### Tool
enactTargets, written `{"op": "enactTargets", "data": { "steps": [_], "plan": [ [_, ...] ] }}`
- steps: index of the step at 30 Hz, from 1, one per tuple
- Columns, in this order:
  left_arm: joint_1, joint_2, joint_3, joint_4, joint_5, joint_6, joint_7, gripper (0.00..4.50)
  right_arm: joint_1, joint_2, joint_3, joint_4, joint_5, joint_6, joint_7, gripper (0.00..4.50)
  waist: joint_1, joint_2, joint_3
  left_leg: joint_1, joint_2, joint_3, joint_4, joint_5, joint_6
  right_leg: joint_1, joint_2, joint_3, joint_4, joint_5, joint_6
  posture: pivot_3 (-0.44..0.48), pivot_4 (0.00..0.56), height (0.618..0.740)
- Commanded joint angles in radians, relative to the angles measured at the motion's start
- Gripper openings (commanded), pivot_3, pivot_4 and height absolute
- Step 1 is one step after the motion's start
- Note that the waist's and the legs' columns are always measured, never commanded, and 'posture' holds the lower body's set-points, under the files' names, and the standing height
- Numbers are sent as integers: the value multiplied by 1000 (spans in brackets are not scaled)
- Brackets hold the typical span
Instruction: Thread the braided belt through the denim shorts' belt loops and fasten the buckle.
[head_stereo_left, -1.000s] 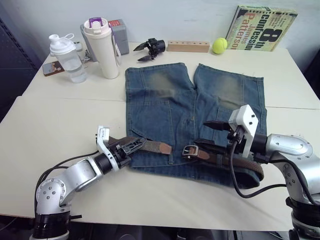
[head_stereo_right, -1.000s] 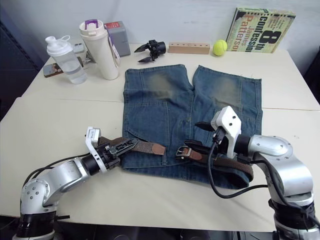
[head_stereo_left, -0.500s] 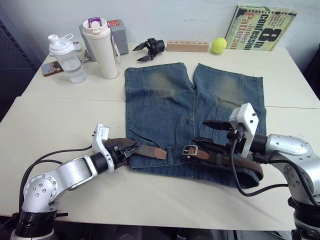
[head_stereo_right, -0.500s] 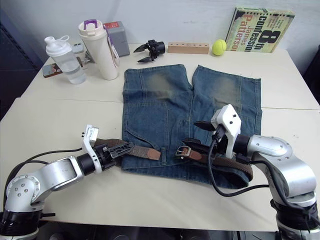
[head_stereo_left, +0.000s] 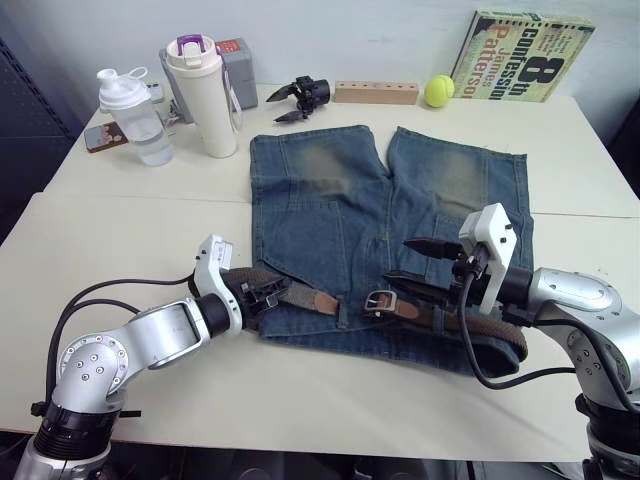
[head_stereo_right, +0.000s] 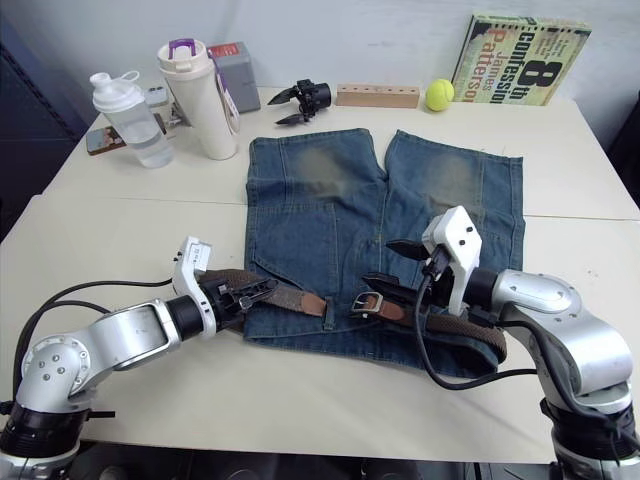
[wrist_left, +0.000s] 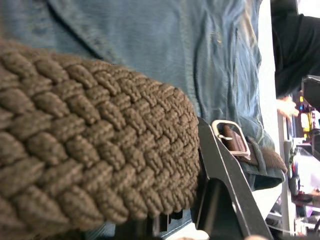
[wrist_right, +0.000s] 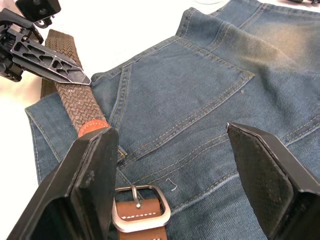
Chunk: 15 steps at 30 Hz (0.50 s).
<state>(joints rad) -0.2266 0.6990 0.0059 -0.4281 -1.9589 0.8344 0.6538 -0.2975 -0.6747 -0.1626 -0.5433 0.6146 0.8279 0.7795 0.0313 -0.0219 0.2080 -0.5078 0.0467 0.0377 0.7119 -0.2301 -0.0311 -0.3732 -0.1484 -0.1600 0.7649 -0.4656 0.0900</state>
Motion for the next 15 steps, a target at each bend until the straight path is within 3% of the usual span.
{"op": "enactTargets", "data": {
  "steps": [1, 8, 15],
  "plan": [
    [-20, 17, -21, -49, -12, 4, -15, 0, -3, -9, -13, -38, 29, -8, -16, 3663, 0, 0, 0, 0, 0, 0, 0, 0, 0, 0, 0, 0, 0, 0, 0, 0, 150, 657],
    [-27, -21, -59, -31, -13, -14, -24, 0, 10, -12, -21, -52, 47, -8, -42, 3663, 1, 0, 0, 0, 0, 0, 0, 0, 0, 0, 0, 0, 0, 0, 0, 0, 150, 657],
    [-12, -131, -115, 70, 13, -25, -63, 0, 47, -35, -30, -80, 57, 0, -59, 3663, 4, 0, 0, 0, 0, 0, 0, 0, 0, 0, 0, 0, 0, 0, 0, 0, 150, 657]
  ]
}}
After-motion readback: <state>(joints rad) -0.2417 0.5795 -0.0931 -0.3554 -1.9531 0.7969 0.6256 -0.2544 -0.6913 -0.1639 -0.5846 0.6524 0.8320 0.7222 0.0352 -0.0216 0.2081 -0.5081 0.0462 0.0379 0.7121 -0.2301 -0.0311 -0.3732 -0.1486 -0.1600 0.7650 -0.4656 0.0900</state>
